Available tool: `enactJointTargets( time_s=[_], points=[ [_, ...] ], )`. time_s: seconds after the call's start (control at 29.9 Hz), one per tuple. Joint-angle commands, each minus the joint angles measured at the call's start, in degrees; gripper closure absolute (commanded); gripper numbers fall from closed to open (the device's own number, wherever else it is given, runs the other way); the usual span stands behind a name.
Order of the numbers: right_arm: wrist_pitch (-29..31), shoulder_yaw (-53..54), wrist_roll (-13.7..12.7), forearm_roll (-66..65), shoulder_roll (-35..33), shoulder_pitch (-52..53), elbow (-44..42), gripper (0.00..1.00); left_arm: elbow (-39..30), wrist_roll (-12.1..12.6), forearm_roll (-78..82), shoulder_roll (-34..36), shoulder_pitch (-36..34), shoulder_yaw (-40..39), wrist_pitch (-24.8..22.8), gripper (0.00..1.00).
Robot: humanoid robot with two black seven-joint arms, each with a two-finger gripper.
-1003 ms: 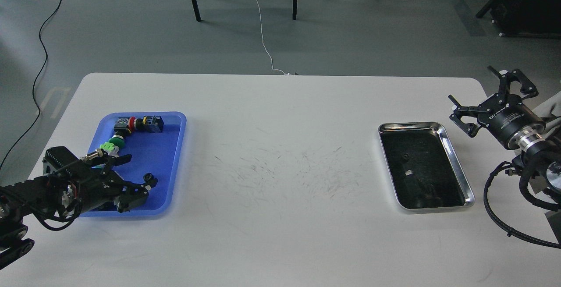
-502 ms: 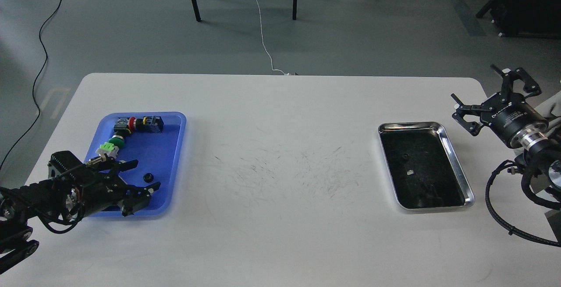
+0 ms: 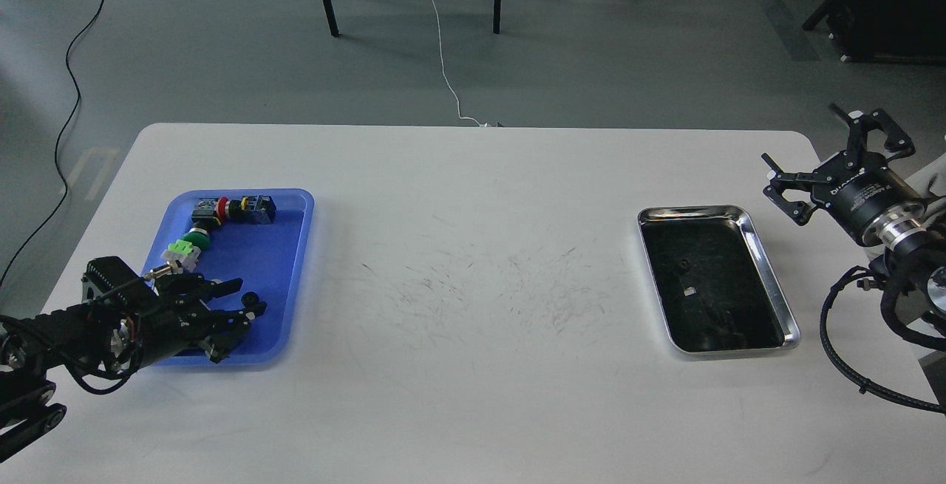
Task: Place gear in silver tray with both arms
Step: 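Reach the left gripper into the blue tray and grasp another black gear, then lift the second gear and carry it with the left gripper to mid-table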
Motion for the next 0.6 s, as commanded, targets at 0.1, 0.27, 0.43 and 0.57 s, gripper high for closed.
enactJointTargets(
  time_s=[0.1, 0.27, 0.43, 0.57],
  points=[
    [0.0, 0.4, 0.0, -0.1, -0.1, 0.0, -0.1, 0.02, 0.7, -0.1, 0.0, 0.0, 0.0, 0.0, -0.3, 0.6],
    [0.0, 0.3, 0.0, -0.1, -0.2, 0.0, -0.1, 0.02, 1.5, -1.2, -0.1, -0.1, 0.0, 0.1, -0.5, 0.65],
    [0.0, 0.4, 0.0, -0.1, -0.2, 0.0, -0.1, 0.02, 2.0, -1.4, -0.5, 0.0, -0.4, 2.0, -0.5, 0.77],
    [0.0, 0.4, 0.0, -0.1, -0.2, 0.0, -0.2, 0.01, 2.1, -1.5, -0.5, -0.1, -0.6, 2.3, -0.5, 0.89]
  ],
)
